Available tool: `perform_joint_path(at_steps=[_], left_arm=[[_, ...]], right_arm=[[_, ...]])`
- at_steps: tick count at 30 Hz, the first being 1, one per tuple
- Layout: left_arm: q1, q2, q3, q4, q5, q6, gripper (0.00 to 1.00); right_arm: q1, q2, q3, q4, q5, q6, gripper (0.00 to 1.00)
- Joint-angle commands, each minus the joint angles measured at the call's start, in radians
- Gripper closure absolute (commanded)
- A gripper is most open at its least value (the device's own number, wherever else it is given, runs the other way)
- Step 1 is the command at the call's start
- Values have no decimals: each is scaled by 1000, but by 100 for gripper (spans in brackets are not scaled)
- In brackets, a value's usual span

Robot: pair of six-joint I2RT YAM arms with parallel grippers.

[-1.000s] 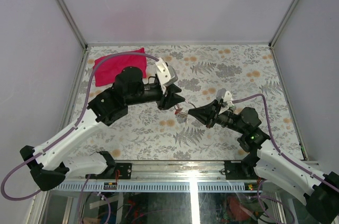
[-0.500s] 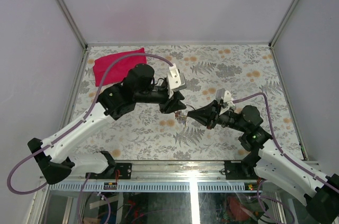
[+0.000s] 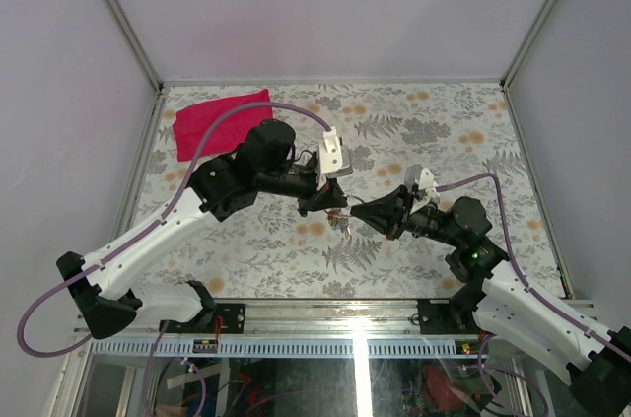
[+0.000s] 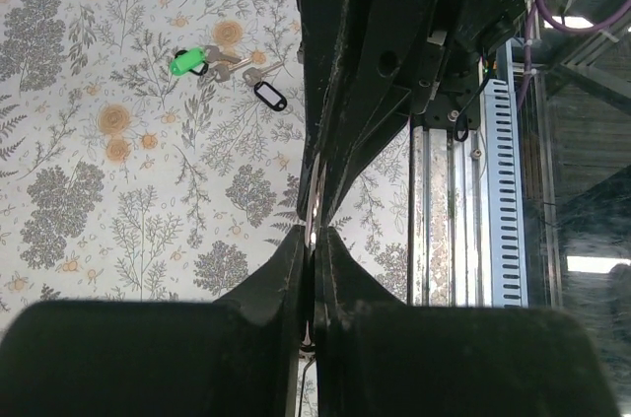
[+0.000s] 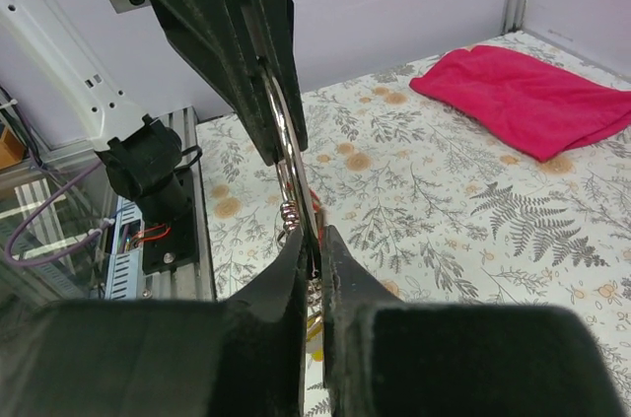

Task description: Put the keys on the keyring

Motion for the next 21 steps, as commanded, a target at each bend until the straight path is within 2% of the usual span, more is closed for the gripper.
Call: perform_joint_path(at_steps=[1,4,7,14,17,21], left_arm=[[-2,11,38,17,-40,-24,100],[-2,14,37,25,-53,-47,100],[-2,18,33,44,-77,-75,100],[-2,13,10,102,-115,-143,100],[-3,11,5,122,-124,-164,100],[-2,11,6,137,-125,-178,100]], right_arm=[[4,-38,63,30,50,-36,88],[4,-71,68,-29,96,-73,73],[4,-109,68,-84,146,-107,63],[3,-187,68,-225,311,-185,58],[3,-198,79,-296,336,-214,58],[4,-219,57,-297,330,-230,63]])
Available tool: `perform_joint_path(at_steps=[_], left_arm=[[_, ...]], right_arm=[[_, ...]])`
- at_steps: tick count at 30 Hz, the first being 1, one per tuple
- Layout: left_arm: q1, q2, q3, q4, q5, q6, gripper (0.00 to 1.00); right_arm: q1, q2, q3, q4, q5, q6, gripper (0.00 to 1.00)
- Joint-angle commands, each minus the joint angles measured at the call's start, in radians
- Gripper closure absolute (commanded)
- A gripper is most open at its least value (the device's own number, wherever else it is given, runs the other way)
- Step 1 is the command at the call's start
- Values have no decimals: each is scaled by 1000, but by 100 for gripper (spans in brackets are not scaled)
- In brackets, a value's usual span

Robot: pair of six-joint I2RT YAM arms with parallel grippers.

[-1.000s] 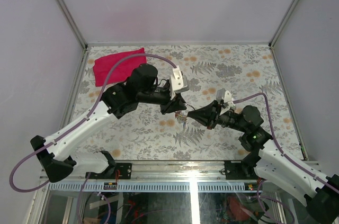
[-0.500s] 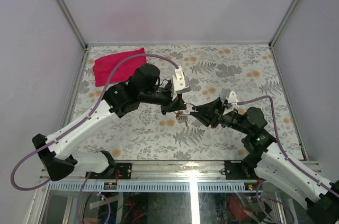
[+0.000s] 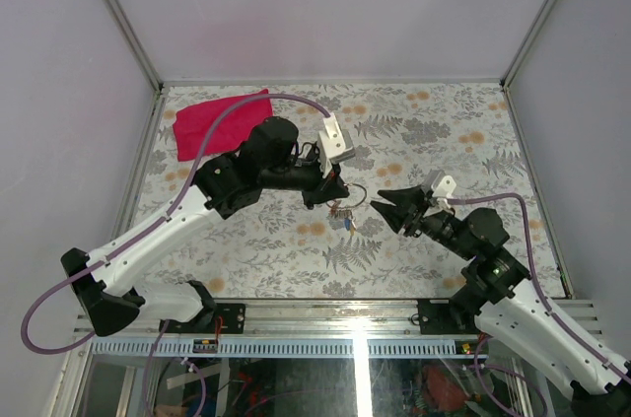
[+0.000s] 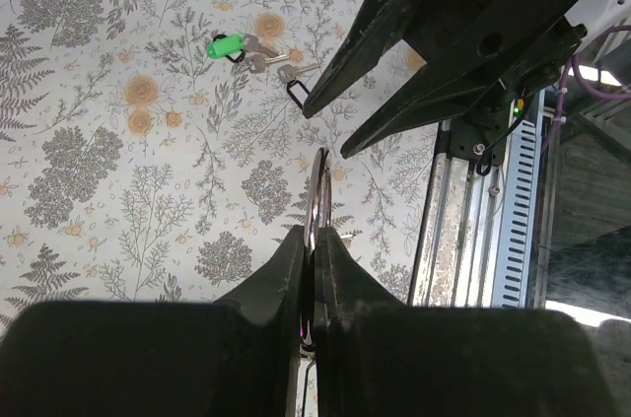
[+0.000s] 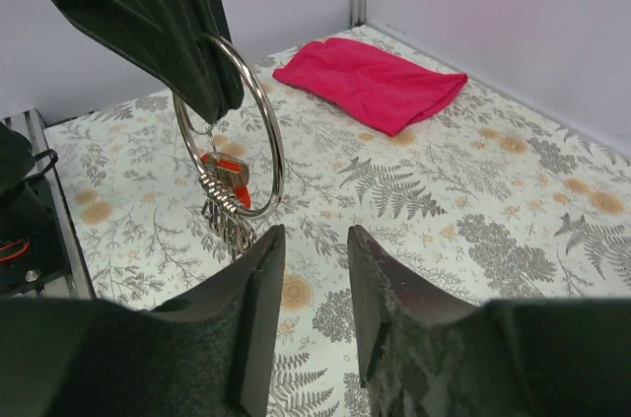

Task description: Put the keys on the keyring

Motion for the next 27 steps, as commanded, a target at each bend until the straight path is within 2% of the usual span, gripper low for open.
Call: perform_joint_path(at_steps=[1,4,6,10,13,17,23,27], left_arm=[[1,-14,2,93,-13,-44,100],[1,-19,4,96,-17,-47,100],[2,-22,3,99,-25,-46,100],[3,-33,6,106,-58,-45,100],[3,-41,10,112,-65,-42,100],[3,-44,20,117,-74,-29,100],[4,-36,46,103,-92,-18,100],[4,-31,57,101,-94,-19,100]], right_arm=[[3,-27,25,-13,34,-50,65],[3,-34,26,-31,-27,-85,71],[3,-34,35,-56,-93,-118,83],[3,3,78,-111,-220,-163,88],[3,54,104,-141,-279,-167,87],[18,86,94,-102,-313,-157,83],[102,105,70,-52,-271,-162,79],[201,142,32,42,-171,-166,75]])
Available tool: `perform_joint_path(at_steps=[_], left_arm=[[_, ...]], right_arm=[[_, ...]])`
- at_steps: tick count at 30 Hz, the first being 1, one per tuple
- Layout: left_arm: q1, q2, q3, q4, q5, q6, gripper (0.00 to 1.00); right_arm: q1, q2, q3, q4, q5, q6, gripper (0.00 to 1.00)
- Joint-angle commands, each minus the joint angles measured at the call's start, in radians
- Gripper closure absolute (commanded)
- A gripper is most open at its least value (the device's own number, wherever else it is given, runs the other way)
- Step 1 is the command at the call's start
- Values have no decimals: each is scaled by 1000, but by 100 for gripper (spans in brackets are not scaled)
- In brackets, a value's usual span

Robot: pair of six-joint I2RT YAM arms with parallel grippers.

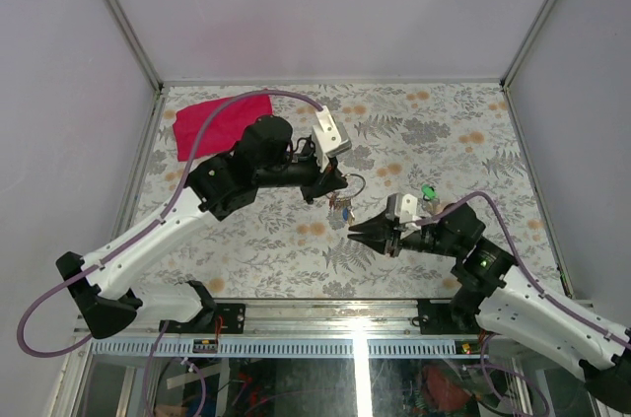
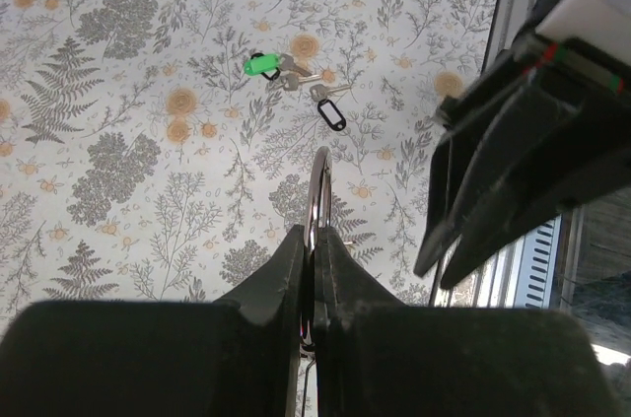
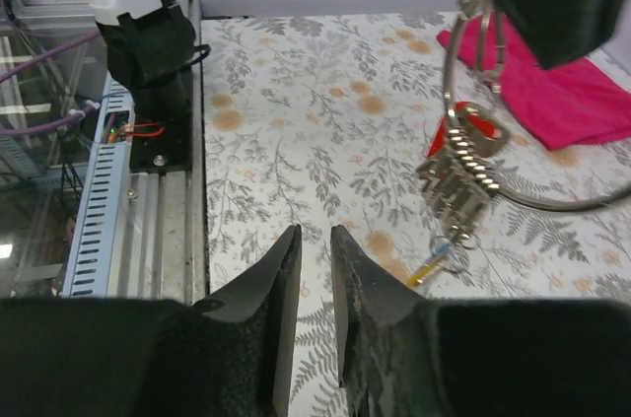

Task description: Put the keys on the keyring

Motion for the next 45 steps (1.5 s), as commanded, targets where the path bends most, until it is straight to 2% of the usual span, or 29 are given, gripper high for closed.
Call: perform_joint_path(at_steps=[1,8,18,23,33,45], left_arm=[[4,-10,57,64,-17,6,100],[3,-17,72,64,-17,-6,100],[4,-22,72,79,-9,-23,100],[3,-24,76,77,-8,-23,100],[4,-28,83,74,-1,-23,100],[4,-29,86,73,8,-28,100]], right_arm=[[85,36,-36,178,104,-9,74],[114,123,-134,484,223,42,70],[118,228,-215,802,315,99,65],[119,260,-245,868,355,111,63],[119,268,-264,895,411,82,54],[118,262,-271,930,413,63,51]])
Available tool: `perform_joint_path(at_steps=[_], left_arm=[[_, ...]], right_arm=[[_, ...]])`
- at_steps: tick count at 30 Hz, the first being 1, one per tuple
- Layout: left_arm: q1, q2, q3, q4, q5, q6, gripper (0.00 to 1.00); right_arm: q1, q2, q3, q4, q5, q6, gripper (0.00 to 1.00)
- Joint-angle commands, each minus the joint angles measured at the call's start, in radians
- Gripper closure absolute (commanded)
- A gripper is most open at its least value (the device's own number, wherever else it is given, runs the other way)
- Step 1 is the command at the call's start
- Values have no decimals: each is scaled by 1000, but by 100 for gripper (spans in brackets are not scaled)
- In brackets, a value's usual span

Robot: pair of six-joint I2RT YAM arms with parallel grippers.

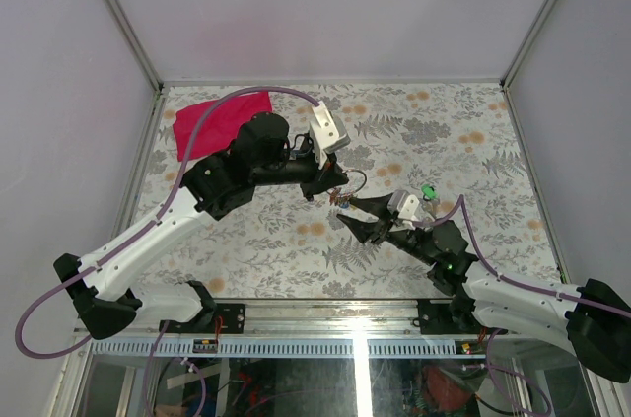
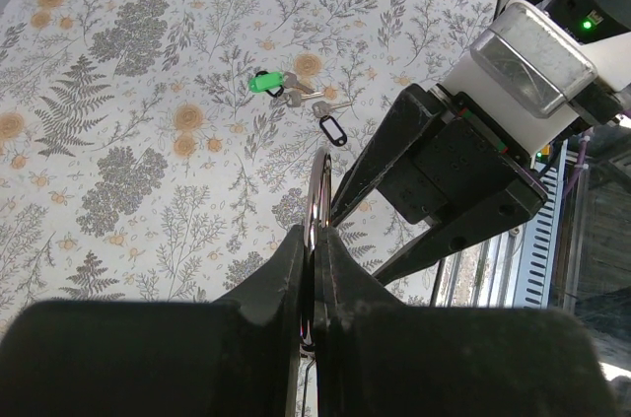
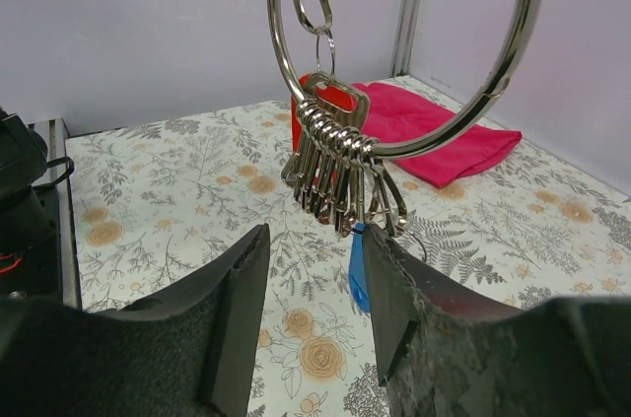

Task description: Put the keys on the keyring

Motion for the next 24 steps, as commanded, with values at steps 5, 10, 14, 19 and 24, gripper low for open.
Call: perform_joint_path(at_steps=[5,10,14,19,24], left_arm=[[3,-30,58,62,13,-15,100],[4,-27,71,48,14,-15,100],[4,-24,77,46,10,-27,100],[8,-13,77,68,12,-73,100],[31,25,77,89,51,-136,100]], right_arm=[[9,-47,-12,67,36,-40,48],[8,-136,-24,-14,76,-91,45],[9,-242,-23,-151,75,-116,45],[8,-385,2,-378,23,-141,46],[8,-473,43,-525,-28,-144,52]])
